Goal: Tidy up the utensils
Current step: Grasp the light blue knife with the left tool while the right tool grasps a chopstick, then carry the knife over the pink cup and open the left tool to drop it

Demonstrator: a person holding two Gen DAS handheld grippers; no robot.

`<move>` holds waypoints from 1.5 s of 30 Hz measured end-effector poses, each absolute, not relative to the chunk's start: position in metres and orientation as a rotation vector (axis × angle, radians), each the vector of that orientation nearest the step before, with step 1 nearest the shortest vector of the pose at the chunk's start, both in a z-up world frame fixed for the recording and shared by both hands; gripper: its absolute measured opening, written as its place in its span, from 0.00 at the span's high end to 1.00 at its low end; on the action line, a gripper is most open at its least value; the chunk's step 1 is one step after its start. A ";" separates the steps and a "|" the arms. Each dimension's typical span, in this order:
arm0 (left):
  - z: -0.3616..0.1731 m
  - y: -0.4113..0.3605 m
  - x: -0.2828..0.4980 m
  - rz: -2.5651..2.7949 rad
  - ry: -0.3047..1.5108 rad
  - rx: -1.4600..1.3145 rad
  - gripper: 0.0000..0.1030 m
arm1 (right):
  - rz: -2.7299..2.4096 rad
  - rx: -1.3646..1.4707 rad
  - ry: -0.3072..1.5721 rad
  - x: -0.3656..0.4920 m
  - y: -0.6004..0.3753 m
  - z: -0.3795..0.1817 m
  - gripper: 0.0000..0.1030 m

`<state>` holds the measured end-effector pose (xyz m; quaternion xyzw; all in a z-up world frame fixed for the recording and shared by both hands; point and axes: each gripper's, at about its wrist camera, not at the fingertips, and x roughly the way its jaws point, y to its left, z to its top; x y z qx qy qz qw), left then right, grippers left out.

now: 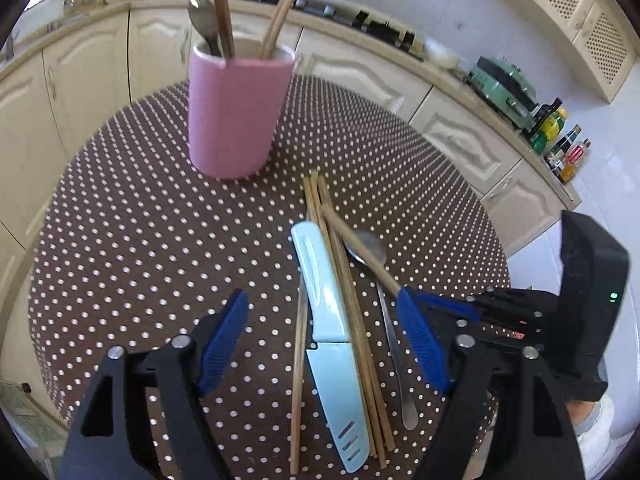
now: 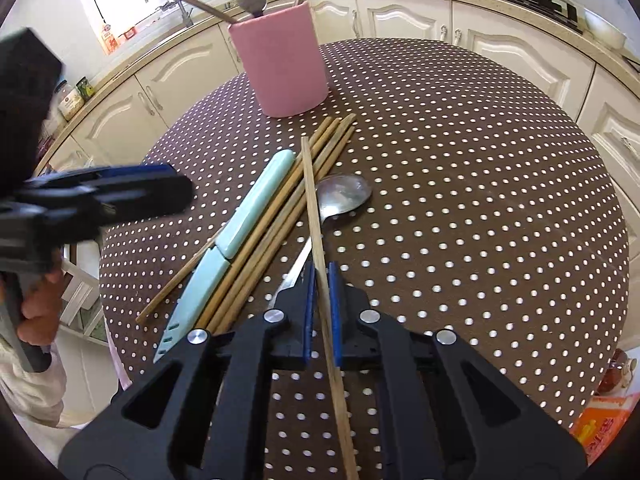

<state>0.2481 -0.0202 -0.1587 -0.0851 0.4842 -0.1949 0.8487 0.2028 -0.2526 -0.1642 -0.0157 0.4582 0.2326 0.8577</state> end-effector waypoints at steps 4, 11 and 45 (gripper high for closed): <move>-0.179 -0.029 0.263 -0.404 1.102 -0.172 0.50 | 0.484 -0.025 0.964 0.206 -0.259 -0.162 0.93; -0.197 -0.047 0.279 -0.372 1.155 -0.126 0.67 | 0.497 -0.012 0.975 0.210 -0.266 -0.162 0.93; -0.084 0.010 0.217 -0.452 0.669 -0.214 0.81 | 0.565 0.054 0.764 0.206 -0.261 -0.090 0.95</move>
